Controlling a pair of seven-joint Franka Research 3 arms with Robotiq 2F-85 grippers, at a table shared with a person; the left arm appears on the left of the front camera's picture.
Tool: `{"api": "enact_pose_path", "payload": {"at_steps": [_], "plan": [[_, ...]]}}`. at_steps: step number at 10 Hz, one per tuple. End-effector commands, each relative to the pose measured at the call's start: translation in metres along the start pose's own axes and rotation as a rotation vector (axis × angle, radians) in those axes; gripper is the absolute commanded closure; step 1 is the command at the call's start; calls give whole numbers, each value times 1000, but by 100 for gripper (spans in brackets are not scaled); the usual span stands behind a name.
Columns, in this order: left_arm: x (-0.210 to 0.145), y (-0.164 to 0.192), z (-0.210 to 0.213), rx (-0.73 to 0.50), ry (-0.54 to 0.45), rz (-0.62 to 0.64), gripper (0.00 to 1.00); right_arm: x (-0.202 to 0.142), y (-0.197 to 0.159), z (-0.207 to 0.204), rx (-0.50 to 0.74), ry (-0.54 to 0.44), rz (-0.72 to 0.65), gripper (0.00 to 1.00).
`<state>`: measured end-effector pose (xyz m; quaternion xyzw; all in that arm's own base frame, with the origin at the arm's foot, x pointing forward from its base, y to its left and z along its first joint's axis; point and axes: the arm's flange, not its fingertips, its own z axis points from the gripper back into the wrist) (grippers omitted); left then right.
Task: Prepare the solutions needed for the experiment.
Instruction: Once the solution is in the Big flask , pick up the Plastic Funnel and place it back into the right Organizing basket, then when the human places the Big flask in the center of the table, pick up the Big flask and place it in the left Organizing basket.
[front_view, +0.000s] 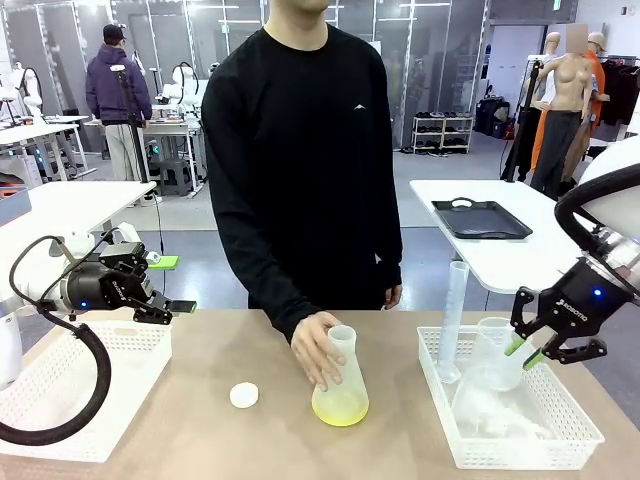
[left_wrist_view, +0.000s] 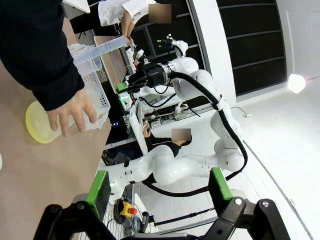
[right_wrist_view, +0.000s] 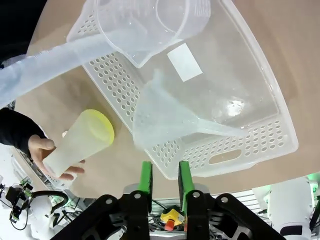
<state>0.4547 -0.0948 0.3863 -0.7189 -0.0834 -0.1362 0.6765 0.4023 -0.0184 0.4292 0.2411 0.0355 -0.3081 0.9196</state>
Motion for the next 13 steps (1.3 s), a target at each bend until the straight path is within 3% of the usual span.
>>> {"api": "enact_pose_path", "payload": {"at_steps": [1, 2, 3, 4, 13], "plan": [[1, -1, -1, 1, -4, -4, 0, 10, 10, -3, -10, -4, -18, 38], [1, -1, -1, 1, -4, -4, 0, 15, 11, -4, -8, 3, -6, 54], [1, -1, -1, 1, -4, -4, 0, 26, 10, -11, 13, 59, 34, 18], [1, -1, -1, 1, -4, -4, 0, 7, 4, -2, -2, 5, -1, 18], [1, -1, -1, 1, -4, -4, 0, 7, 4, -2, -2, 5, -1, 18]]}}
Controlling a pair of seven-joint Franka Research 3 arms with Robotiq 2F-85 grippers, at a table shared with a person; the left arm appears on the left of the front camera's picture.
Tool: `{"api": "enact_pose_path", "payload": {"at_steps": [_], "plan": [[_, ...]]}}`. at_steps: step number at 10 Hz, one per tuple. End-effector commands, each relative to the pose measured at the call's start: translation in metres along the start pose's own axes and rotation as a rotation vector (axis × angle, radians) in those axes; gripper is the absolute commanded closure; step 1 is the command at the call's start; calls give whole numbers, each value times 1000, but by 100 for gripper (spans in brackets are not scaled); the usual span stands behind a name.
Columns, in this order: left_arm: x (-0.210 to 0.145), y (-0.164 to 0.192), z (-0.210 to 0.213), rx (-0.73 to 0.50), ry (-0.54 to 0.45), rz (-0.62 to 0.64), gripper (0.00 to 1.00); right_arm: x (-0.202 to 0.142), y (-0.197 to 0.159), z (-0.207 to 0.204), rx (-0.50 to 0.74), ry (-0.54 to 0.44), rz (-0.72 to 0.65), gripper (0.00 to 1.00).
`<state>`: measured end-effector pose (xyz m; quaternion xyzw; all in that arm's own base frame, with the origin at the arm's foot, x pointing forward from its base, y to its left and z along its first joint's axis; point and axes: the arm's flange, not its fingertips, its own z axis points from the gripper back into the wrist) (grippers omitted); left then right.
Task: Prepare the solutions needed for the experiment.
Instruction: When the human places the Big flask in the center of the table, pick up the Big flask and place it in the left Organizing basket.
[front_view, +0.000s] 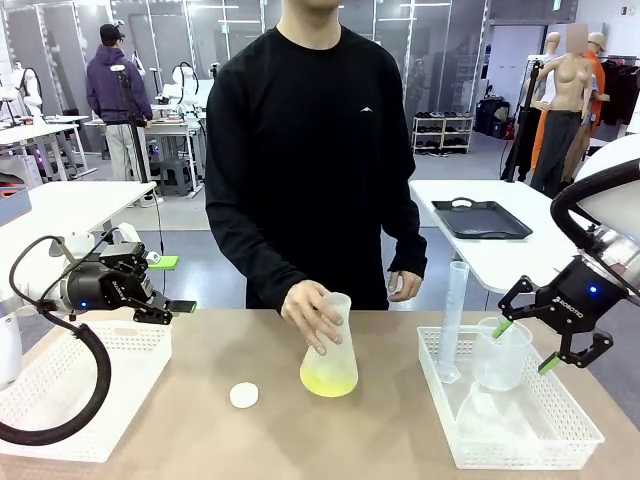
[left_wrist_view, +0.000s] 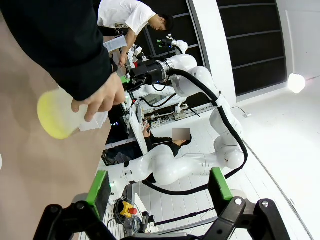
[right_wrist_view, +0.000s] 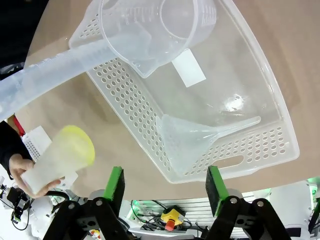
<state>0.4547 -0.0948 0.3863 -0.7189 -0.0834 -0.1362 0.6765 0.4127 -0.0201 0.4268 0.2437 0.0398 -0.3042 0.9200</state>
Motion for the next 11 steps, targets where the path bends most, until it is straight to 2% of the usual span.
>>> {"api": "enact_pose_path", "payload": {"at_steps": [1, 2, 4, 7, 8, 9, 11], "plan": [[1, -1, -1, 1, -4, -4, 0, -3, 0, 0, -4, -7, -7, 18], [1, -1, -1, 1, -4, -4, 0, 0, 0, 0, 0, 0, 0, 18], [1, -1, -1, 1, -4, -4, 0, -13, 17, 4, 202, -56, 74, 18], [1, -1, -1, 1, -4, -4, 0, -19, 24, 14, 506, -33, 177, 18], [1, -1, -1, 1, -4, -4, 0, -21, 30, 11, 624, 24, 218, 18], [1, -1, -1, 1, -4, -4, 0, -20, 33, 8, 639, -9, 243, 18], [1, -1, -1, 1, -4, -4, 0, -14, 34, -3, 759, 29, 356, 18]]}}
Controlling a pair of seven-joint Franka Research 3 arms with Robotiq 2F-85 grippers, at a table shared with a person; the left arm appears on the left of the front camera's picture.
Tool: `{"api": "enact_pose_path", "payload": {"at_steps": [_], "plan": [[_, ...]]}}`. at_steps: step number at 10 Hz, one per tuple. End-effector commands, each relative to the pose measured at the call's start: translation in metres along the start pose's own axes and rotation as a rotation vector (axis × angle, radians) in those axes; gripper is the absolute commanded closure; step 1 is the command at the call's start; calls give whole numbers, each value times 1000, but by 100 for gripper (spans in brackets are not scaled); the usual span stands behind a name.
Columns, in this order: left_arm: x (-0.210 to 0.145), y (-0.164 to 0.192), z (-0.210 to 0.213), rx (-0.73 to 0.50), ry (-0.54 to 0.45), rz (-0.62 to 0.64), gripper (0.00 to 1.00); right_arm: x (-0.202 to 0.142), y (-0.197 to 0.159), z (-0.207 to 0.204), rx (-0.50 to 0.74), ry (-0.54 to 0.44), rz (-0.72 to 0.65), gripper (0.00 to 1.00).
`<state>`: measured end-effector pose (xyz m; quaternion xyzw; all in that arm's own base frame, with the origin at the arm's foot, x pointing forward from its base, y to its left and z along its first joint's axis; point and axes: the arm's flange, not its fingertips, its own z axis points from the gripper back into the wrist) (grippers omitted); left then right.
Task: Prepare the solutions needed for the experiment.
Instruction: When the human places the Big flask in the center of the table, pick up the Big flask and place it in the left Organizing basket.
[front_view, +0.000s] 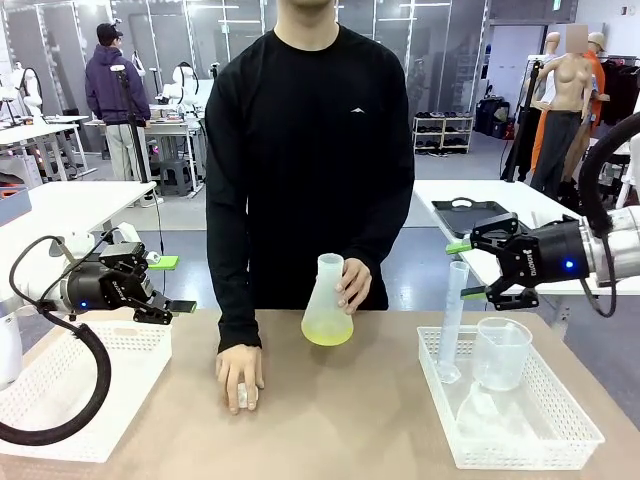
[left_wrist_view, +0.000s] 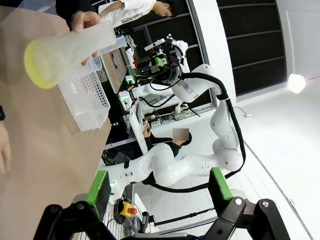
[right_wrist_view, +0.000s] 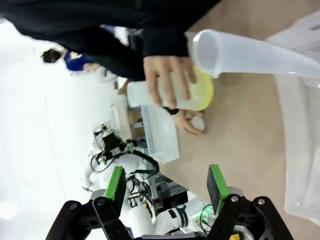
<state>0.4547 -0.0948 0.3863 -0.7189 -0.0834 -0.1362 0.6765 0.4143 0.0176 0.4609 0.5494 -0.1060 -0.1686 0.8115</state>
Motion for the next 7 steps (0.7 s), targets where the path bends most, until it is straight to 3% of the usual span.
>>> {"api": "enact_pose_path", "payload": {"at_steps": [1, 3, 5, 7], "plan": [[1, -1, -1, 1, -4, -4, 0, 11, -24, -9, 120, 105, 96, 18], [1, -1, -1, 1, -4, -4, 0, 19, -36, -8, 230, 209, 182, 18], [1, -1, -1, 1, -4, -4, 0, 22, -42, -5, 349, 231, 207, 18], [1, -1, -1, 1, -4, -4, 0, 22, -45, -6, 388, 240, 213, 18]]}}
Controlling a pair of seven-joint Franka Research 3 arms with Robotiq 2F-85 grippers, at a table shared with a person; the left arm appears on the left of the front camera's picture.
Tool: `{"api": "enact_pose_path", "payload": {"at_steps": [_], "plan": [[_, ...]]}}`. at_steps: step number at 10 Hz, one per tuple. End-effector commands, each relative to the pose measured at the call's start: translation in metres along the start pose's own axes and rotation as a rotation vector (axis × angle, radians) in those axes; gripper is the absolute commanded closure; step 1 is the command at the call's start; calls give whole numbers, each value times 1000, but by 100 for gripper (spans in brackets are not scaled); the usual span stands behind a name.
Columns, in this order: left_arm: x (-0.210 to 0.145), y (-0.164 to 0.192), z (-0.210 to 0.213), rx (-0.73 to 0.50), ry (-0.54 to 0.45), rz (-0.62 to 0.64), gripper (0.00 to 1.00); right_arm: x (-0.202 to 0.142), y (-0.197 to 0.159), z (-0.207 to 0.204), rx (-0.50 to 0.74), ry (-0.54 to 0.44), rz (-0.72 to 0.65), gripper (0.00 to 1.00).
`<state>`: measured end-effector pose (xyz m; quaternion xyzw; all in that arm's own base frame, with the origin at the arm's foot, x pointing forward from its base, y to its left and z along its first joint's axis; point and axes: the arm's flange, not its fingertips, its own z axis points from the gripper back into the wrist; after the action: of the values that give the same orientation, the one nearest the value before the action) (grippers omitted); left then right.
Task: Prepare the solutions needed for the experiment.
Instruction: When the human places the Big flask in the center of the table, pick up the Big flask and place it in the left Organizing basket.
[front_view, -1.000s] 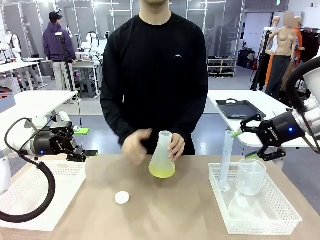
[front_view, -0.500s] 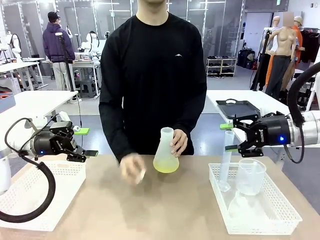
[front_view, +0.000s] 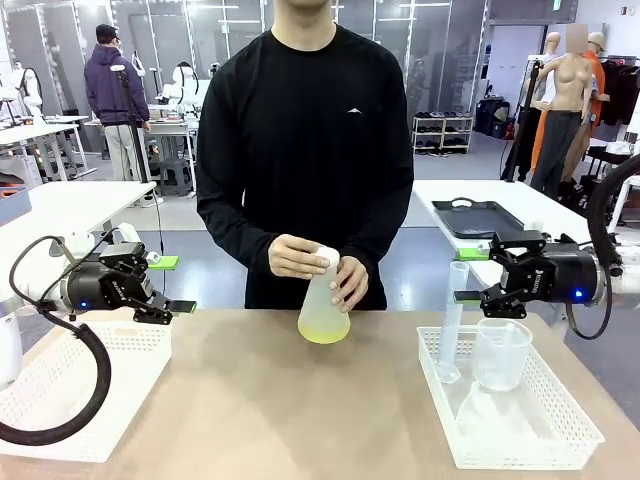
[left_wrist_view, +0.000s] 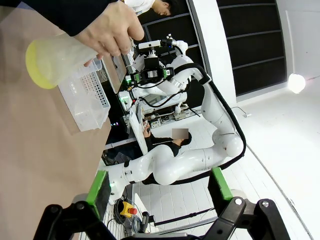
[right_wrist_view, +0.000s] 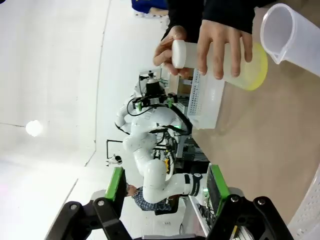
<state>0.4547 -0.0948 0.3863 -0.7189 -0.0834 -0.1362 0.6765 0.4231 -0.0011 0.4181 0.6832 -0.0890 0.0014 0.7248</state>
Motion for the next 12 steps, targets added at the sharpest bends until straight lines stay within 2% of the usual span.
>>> {"api": "enact_pose_path", "payload": {"at_steps": [1, 12], "plan": [[1, -1, -1, 1, -4, -4, 0, 6, -3, -1, 43, -10, 4, 18], [1, -1, -1, 1, -4, -4, 0, 2, -4, 1, 23, -2, -11, 18]]}}
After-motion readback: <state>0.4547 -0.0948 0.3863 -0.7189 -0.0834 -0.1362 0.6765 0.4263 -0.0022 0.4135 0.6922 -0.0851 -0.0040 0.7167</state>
